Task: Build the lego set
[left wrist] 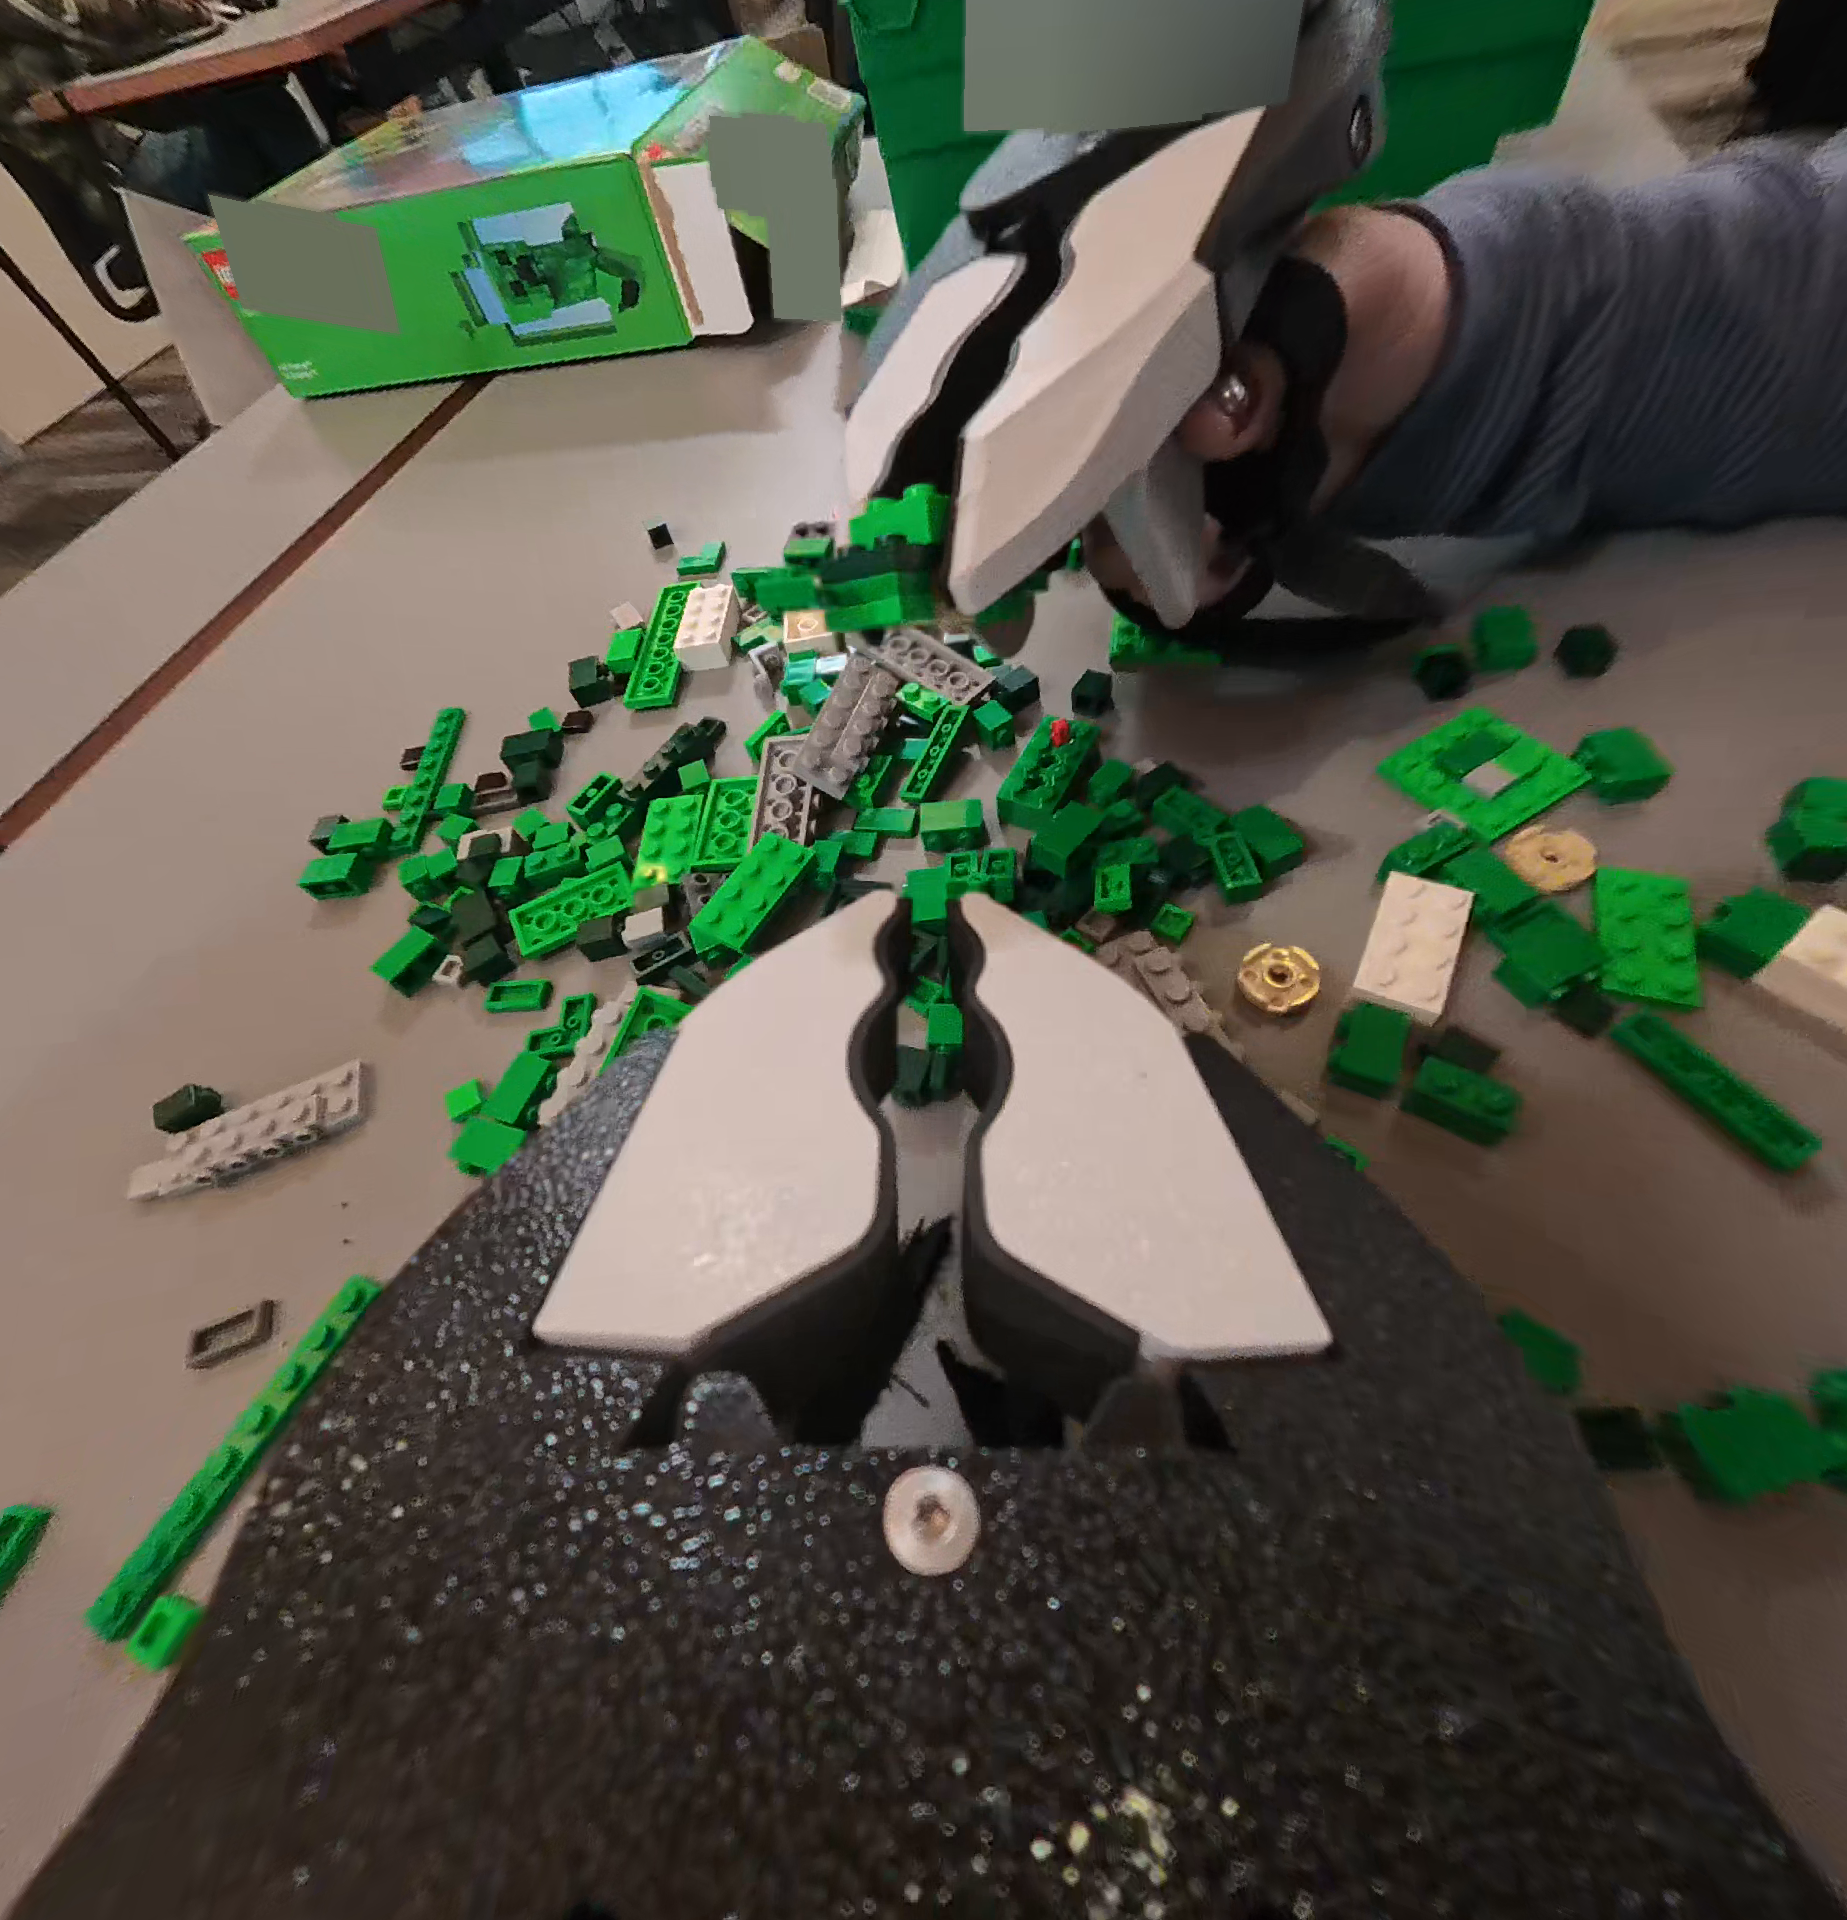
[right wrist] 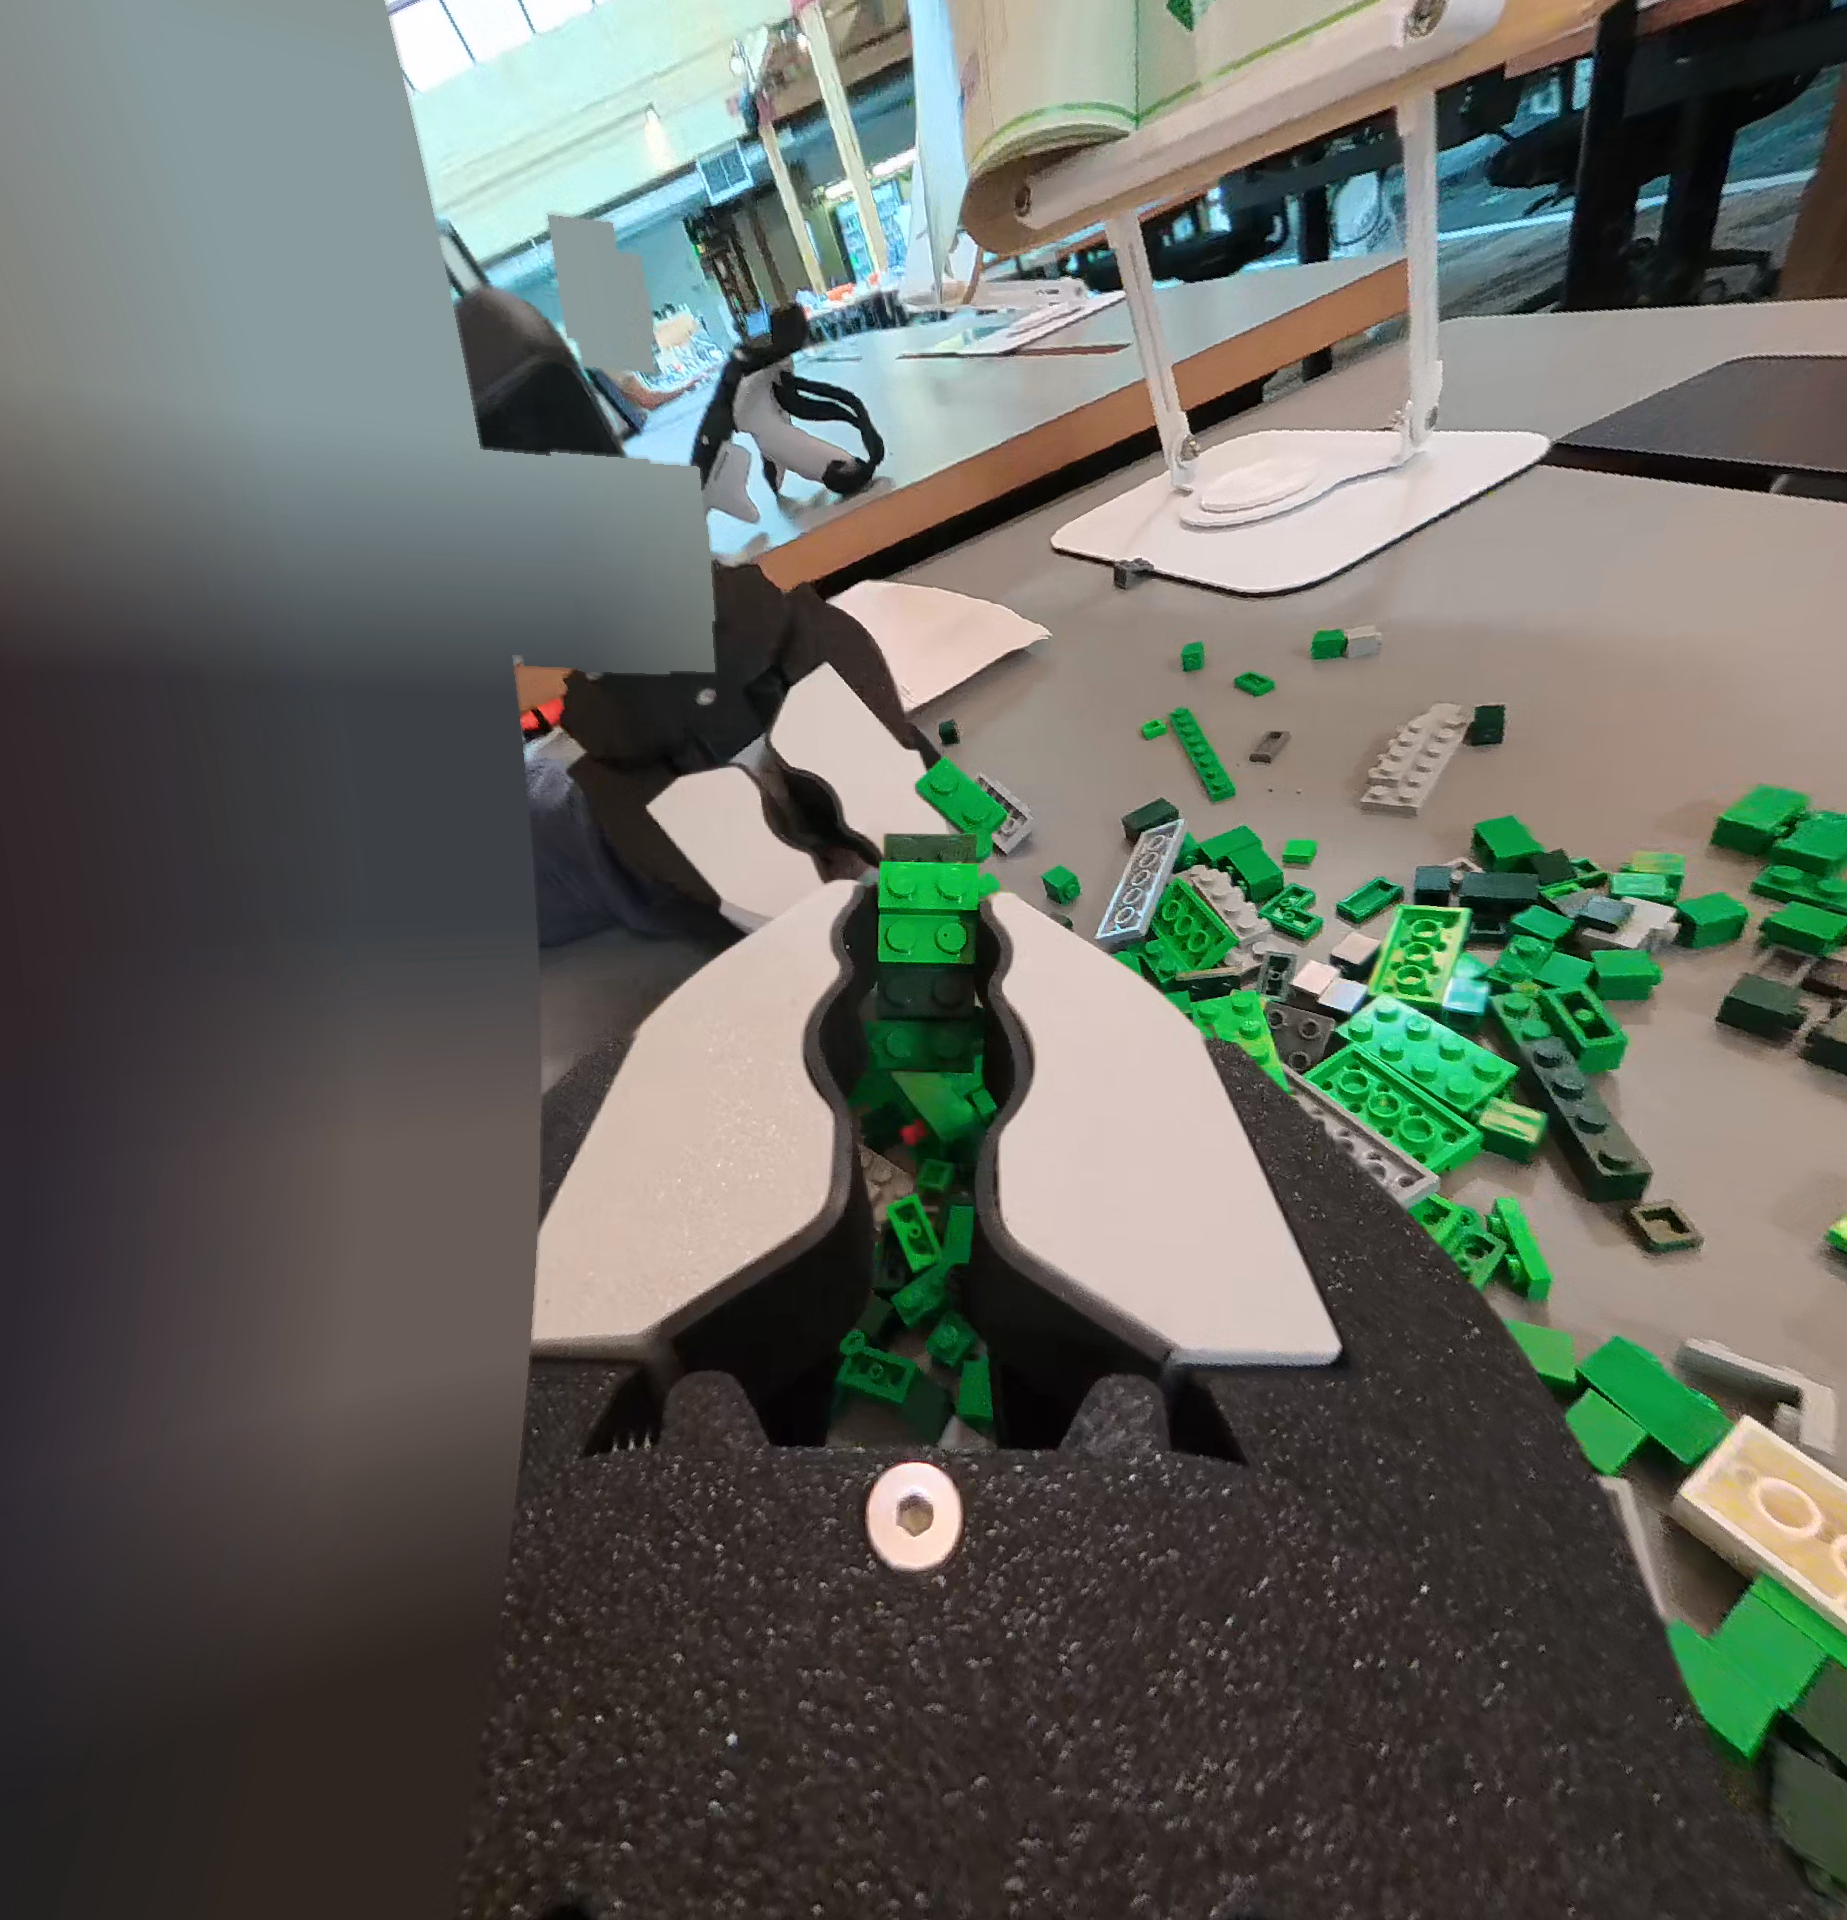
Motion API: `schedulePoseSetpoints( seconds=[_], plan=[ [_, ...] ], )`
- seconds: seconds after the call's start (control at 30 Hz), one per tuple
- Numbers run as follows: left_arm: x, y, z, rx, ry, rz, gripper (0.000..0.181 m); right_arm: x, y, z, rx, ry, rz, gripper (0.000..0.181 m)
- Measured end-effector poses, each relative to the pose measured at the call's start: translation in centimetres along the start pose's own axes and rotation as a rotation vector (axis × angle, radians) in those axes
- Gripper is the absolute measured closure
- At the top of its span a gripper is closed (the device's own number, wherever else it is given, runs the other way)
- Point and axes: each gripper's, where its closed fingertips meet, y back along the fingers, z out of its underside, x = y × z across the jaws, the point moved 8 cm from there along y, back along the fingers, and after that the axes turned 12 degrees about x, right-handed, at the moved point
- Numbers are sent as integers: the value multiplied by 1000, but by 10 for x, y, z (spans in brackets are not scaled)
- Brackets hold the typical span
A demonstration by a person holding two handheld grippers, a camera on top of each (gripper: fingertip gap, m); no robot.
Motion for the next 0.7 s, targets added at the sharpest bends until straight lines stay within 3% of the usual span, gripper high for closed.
schedulePoseSetpoints(
  seconds=[0.2, 0.33, 0.43, 0.53, 0.7],
  plan=[
    [8, -1, -9, 118, 33, 68, 152, -7, -5, 6, -131, 232, 37, 163],
    [1, 5, -13, 196, 162, 83, 150, -19, -10, 15, -241, 563, 40, 164],
    [0, 6, -13, 201, 177, 103, 148, -30, -14, 22, -287, 694, -19, 164],
    [7, 3, -11, 154, 126, 152, 167, -34, -16, 25, -313, 748, -54, 164],
    [12, 1, -10, 126, 145, 231, 173, -35, -12, 25, -290, 644, -134, 164]
  ],
)
